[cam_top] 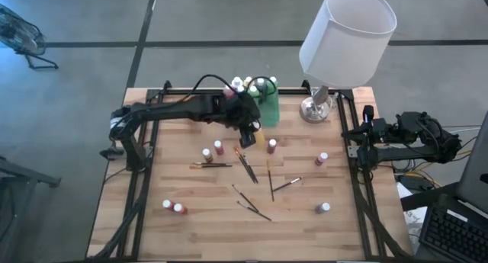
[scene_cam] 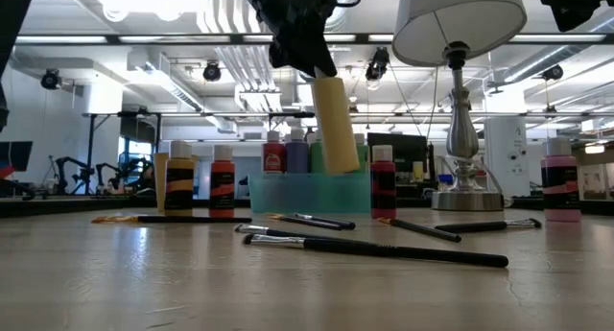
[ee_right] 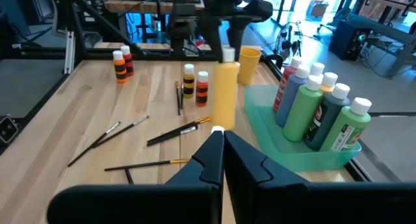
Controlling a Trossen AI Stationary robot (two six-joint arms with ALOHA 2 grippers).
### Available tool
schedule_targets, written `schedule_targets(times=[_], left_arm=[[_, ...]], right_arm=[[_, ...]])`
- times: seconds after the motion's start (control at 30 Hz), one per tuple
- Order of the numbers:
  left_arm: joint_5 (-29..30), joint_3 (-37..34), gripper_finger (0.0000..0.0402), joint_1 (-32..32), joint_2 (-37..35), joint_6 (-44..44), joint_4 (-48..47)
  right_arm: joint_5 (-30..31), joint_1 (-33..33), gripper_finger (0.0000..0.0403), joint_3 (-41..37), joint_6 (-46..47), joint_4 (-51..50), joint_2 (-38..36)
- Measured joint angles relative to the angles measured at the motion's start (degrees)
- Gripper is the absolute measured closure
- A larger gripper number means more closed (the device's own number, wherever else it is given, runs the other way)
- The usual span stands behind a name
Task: Pick & Place Paint Supplies
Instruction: Put the large yellow paint bottle into the green bin
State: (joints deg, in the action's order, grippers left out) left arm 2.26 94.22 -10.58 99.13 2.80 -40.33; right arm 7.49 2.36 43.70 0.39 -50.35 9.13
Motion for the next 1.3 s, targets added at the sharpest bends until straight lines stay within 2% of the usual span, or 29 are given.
schedule_targets(times=[0.4, 0.77, 1.3], left_arm=[[-0.34, -0.84, 0.0273, -3.21, 6.75, 0.21, 0.29], [-1.11, -0.57, 0.0271, -3.57, 7.66, 0.16, 0.64], [-1.03, 0.66, 0.021, -3.74, 7.61, -1.59, 0.78]], right_arm=[[-0.01, 0.0, 0.0394, -0.01, 0.01, 0.0, 0.0], [-0.02, -0.01, 0.0394, 0.01, 0.01, 0.0, 0.01], [0.0, -0.01, 0.0394, 0.0, 0.01, 0.0, 0.01]])
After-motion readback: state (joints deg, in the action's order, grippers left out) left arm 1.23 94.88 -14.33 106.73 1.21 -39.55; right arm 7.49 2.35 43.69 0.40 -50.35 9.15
